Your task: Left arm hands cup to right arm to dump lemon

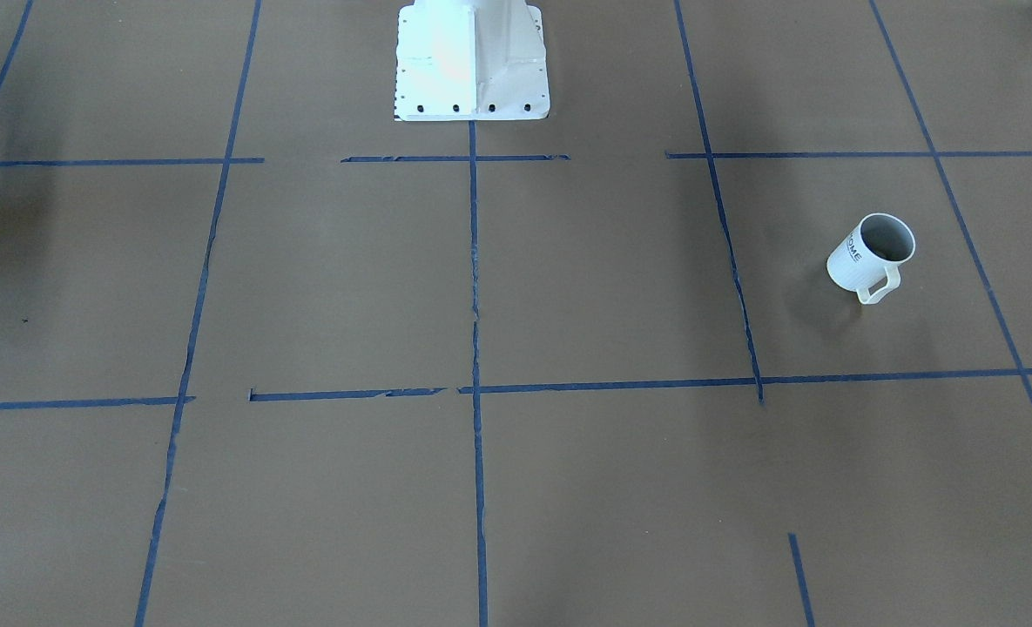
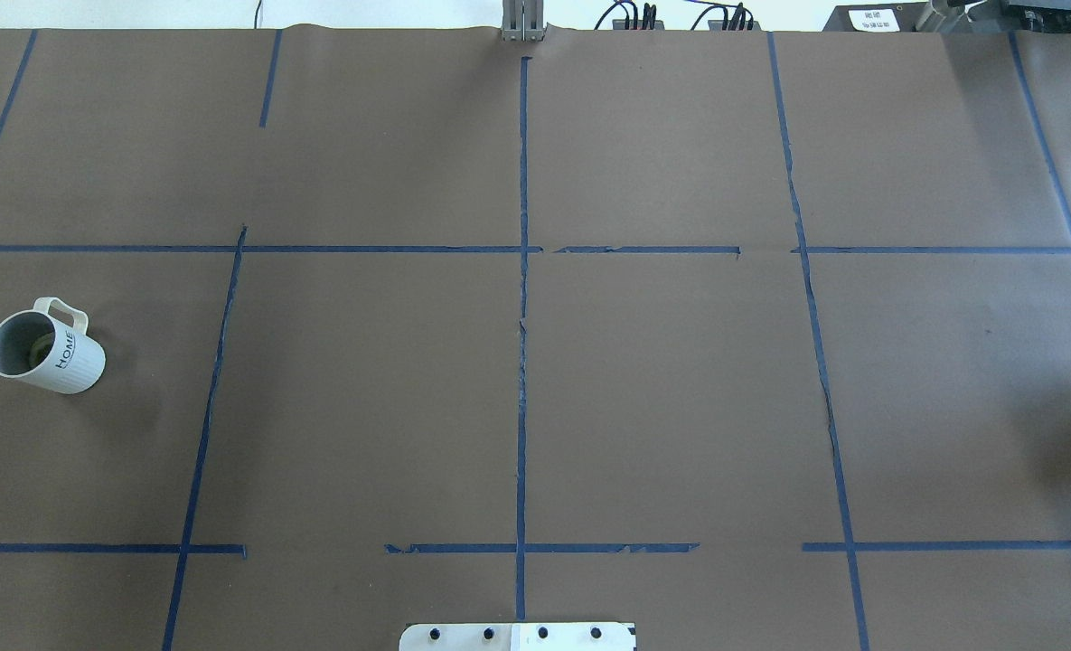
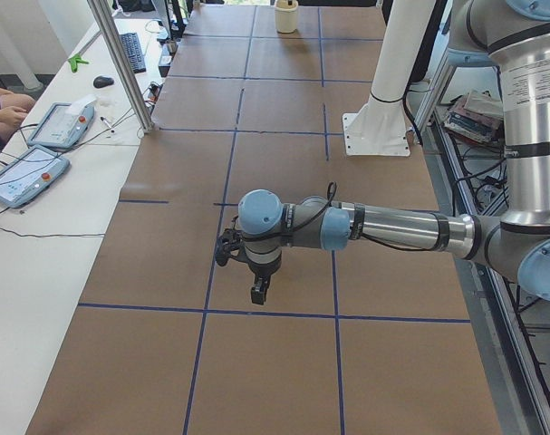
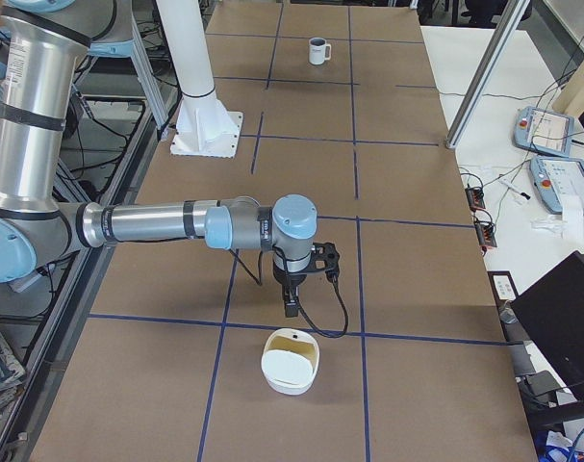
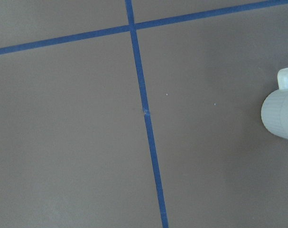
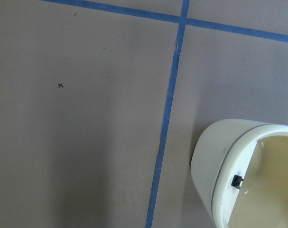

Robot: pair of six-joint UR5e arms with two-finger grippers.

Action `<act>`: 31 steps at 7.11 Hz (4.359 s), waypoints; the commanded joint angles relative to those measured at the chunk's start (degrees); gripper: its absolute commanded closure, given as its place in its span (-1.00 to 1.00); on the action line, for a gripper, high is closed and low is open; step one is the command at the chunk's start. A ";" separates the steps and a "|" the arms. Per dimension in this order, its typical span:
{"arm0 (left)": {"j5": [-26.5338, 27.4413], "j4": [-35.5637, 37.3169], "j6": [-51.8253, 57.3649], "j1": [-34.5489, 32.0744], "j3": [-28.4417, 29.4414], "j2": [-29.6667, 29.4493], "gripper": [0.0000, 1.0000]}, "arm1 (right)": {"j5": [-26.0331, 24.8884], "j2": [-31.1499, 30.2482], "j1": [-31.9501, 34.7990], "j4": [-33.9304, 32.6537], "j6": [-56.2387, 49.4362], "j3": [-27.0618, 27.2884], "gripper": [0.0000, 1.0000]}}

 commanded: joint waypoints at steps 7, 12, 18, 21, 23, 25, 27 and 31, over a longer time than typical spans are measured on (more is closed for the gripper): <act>7.47 -25.30 -40.72 22.10 0.29 0.93 -1.00 | 0.09 0.18 -0.07 -0.03 -0.02 0.13 -1.00; 7.91 -25.50 -43.84 27.06 3.27 -0.03 -1.00 | 0.09 0.18 -0.07 -0.03 -0.02 0.05 -1.00; 7.47 -25.50 -49.02 27.50 5.30 -3.02 -0.43 | 0.09 0.18 -0.07 -0.03 -0.02 0.05 -1.00; 7.39 -26.03 -48.84 27.50 4.95 -2.76 0.57 | 0.09 0.26 -0.07 0.06 -0.02 0.05 -1.00; 7.39 -25.77 -48.76 27.32 3.54 -2.23 1.00 | 0.09 0.26 -0.07 0.06 -0.02 0.22 -1.00; 7.30 -25.50 -48.84 27.15 1.88 -1.71 1.00 | 0.09 1.22 -0.07 0.58 0.06 0.22 -1.00; 7.47 -17.22 -49.98 26.71 -4.85 -2.40 1.00 | 0.17 0.97 -0.07 8.02 0.15 0.13 -1.00; 7.21 -6.89 -68.78 26.71 -10.96 -13.98 1.00 | 3.14 9.72 -3.74 21.59 0.15 -4.07 -0.98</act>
